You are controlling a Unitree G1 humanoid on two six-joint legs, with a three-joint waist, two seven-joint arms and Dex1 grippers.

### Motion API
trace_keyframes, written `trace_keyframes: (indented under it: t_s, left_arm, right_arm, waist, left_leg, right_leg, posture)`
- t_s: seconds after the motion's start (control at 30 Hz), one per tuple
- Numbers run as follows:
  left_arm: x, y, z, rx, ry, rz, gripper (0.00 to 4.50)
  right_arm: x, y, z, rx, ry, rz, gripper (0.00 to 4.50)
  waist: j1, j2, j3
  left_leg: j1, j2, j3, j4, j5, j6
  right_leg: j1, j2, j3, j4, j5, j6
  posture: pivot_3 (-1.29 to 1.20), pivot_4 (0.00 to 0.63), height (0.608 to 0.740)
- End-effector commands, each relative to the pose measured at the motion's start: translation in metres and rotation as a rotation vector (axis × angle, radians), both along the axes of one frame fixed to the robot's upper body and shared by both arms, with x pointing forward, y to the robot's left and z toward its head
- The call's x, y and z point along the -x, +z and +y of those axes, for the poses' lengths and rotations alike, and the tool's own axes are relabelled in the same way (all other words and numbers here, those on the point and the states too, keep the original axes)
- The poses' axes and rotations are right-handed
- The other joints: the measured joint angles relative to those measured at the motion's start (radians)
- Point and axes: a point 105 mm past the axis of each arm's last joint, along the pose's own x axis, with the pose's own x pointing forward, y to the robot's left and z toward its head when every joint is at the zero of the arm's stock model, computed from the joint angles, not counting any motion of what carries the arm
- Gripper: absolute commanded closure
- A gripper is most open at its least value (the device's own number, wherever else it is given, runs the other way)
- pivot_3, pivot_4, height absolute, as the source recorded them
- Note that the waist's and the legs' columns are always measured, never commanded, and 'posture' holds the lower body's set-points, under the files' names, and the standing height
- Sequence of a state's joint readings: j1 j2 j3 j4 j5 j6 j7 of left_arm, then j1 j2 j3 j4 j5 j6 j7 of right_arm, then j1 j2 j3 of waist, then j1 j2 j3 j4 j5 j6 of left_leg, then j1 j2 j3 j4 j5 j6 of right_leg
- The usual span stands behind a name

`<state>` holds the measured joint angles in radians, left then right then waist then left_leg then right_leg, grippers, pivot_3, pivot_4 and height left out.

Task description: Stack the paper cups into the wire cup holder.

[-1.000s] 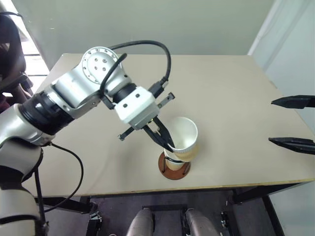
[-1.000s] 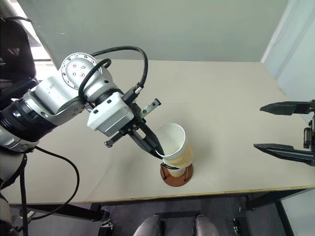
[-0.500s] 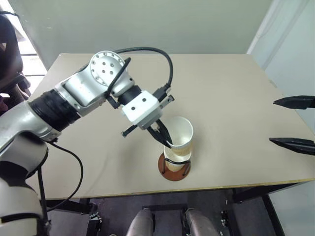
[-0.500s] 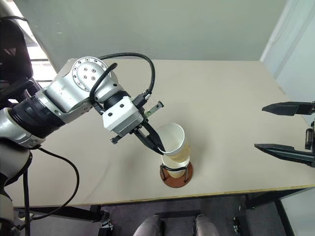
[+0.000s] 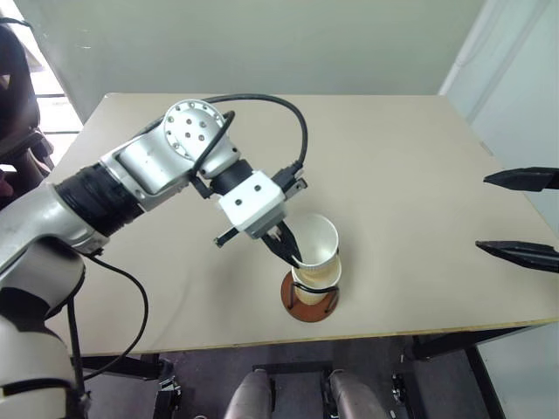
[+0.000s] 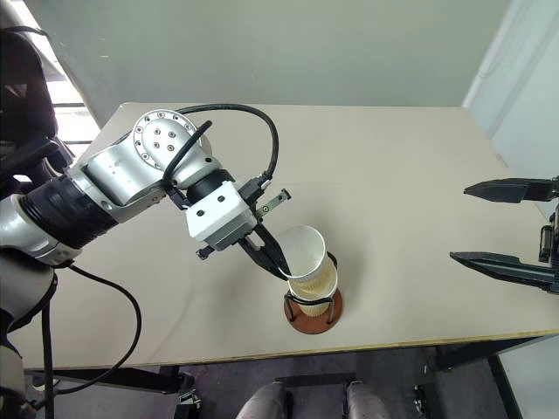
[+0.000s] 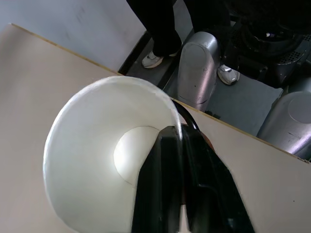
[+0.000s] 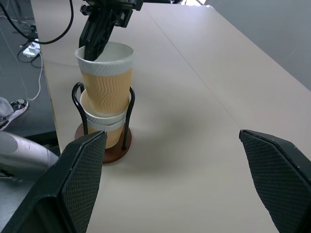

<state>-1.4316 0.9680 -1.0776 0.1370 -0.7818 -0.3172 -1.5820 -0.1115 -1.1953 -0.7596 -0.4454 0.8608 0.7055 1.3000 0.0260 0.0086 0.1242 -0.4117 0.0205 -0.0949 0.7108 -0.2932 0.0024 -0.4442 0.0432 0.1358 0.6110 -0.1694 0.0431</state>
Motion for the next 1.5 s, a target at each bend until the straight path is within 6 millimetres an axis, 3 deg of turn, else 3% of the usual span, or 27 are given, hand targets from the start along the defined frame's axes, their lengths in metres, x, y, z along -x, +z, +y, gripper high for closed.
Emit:
trace_keyframes:
  t_s: [0.03,0.3,0.33,0.43,0.57,0.6,0.67,0.77,0.8,0.9,1.0,1.1,1.27,1.5]
  left_arm:
    - [0.004,0.007,0.0,-0.004,-0.028,-0.013,3.1]
    - [0.002,0.008,-0.002,0.002,-0.015,-0.011,0.16]
    - [0.001,0.009,-0.003,0.009,-0.01,-0.011,0.01]
    - [-0.011,0.02,-0.003,0.069,0.04,-0.045,0.01]
    - [-0.04,0.058,0.011,0.276,0.278,-0.048,0.01]
    - [-0.045,0.063,0.022,0.31,0.339,-0.034,0.01]
    - [-0.055,0.061,0.063,0.335,0.523,-0.003,0.01]
    - [-0.059,0.042,0.121,0.329,0.806,0.055,0.01]
    - [-0.058,0.037,0.132,0.323,0.865,0.066,0.01]
    - [-0.042,0.013,0.168,0.335,1.067,0.144,0.01]
    - [-0.018,0.006,0.18,0.36,1.149,0.209,0.01]
    - [-0.005,0.0,0.194,0.348,1.234,0.216,0.01]
    - [0.014,0.0,0.209,0.339,1.301,0.217,0.01]
    - [0.037,-0.004,0.217,0.303,1.337,0.225,0.01]
  right_arm:
    - [0.003,0.005,0.003,0.013,0.012,-0.028,0.04]
    - [0.003,0.003,0.005,0.01,0.019,-0.017,0.04]
    - [0.003,0.003,0.005,0.01,0.021,-0.015,0.04]
    - [0.0,0.002,0.005,0.007,0.029,-0.006,0.04]
    - [-0.007,0.001,0.003,-0.011,0.033,0.006,0.04]
    - [-0.009,-0.001,0.0,-0.017,0.025,0.014,0.04]
    - [-0.014,-0.007,-0.011,-0.032,-0.015,0.04,0.04]
    - [-0.019,-0.009,-0.023,-0.044,-0.047,0.041,0.04]
    - [-0.02,-0.007,-0.024,-0.05,-0.05,0.032,0.04]
    - [-0.03,0.005,-0.034,-0.048,-0.093,-0.021,0.04]
    - [-0.034,0.007,-0.035,-0.016,-0.067,-0.017,0.04]
    - [-0.038,0.003,-0.033,0.008,-0.015,0.018,0.04]
    - [-0.047,-0.014,-0.028,0.093,0.059,0.082,0.04]
    - [-0.057,-0.015,-0.027,0.116,0.11,0.094,0.04]
  waist:
    - [0.0,0.0,0.0]
    - [0.0,0.0,0.0]
    - [0.0,0.0,0.0]
    - [0.0,0.0,0.0]
    - [-0.002,0.0,0.0]
    - [-0.003,0.001,0.0]
    - [-0.009,0.003,-0.001]
    - [-0.028,0.006,-0.003]
    - [-0.031,0.006,-0.002]
    - [-0.036,0.006,-0.002]
    - [-0.035,0.004,-0.002]
    - [-0.027,0.002,-0.002]
    - [-0.032,0.002,-0.002]
    - [-0.039,0.002,-0.002]
  left_leg:
    - [0.0,0.0,0.0,0.0,0.0,0.0]
    - [0.0,0.0,0.0,0.0,0.0,0.0]
    - [0.0,0.0,0.0,0.0,0.0,0.0]
    - [0.0,0.0,0.0,0.0,0.0,0.0]
    - [0.0,0.0,0.0,0.0,0.0,0.0]
    - [0.0,0.001,0.001,0.0,0.0,0.0]
    - [0.0,0.002,0.001,-0.001,0.0,0.0]
    - [0.004,0.002,0.002,-0.006,0.0,0.0]
    - [0.005,0.003,0.002,-0.008,0.0,-0.001]
    - [0.005,0.005,0.002,-0.011,0.002,-0.003]
    - [0.005,0.007,0.003,-0.012,0.001,-0.004]
    - [0.005,0.008,0.004,-0.011,0.001,-0.005]
    - [0.011,0.009,0.007,-0.012,0.001,-0.005]
    - [0.015,0.009,0.007,-0.011,0.001,-0.005]
  right_leg:
    - [0.0,0.0,0.0,0.0,0.0,0.0]
    - [0.0,0.0,0.0,0.0,0.0,0.0]
    - [0.0,0.0,0.0,0.0,0.0,0.0]
    - [0.0,0.0,0.0,0.0,0.0,0.0]
    - [0.0,0.0,0.0,0.0,0.0,0.0]
    - [-0.001,0.0,0.0,0.0,0.0,0.0]
    - [-0.001,0.001,0.0,0.0,0.0,0.0]
    - [-0.001,0.003,0.002,0.001,0.001,0.002]
    - [-0.001,0.003,0.002,0.001,0.001,0.002]
    - [-0.005,0.004,0.002,0.006,-0.001,0.001]
    - [-0.007,0.005,0.0,0.009,-0.003,-0.003]
    - [-0.008,0.005,0.0,0.016,-0.012,-0.016]
    - [-0.006,0.005,0.0,0.021,-0.013,-0.02]
    - [-0.007,0.005,0.002,0.031,-0.011,-0.024]
  posture:
    - [0.0,0.15,0.74]
    - [0.0,0.15,0.74]
    - [0.0,0.15,0.74]
    - [0.0,0.15,0.74]
    - [0.0,0.15,0.74]
    - [0.0,0.15,0.74]
    - [0.0,0.15,0.74]
    - [0.0,0.15,0.74]
    - [0.0,0.15,0.74]
    - [0.0,0.15,0.74]
    - [0.0,0.15,0.74]
    - [0.0,0.15,0.74]
    - [0.0,0.15,0.74]
    - [0.0,0.15,0.74]
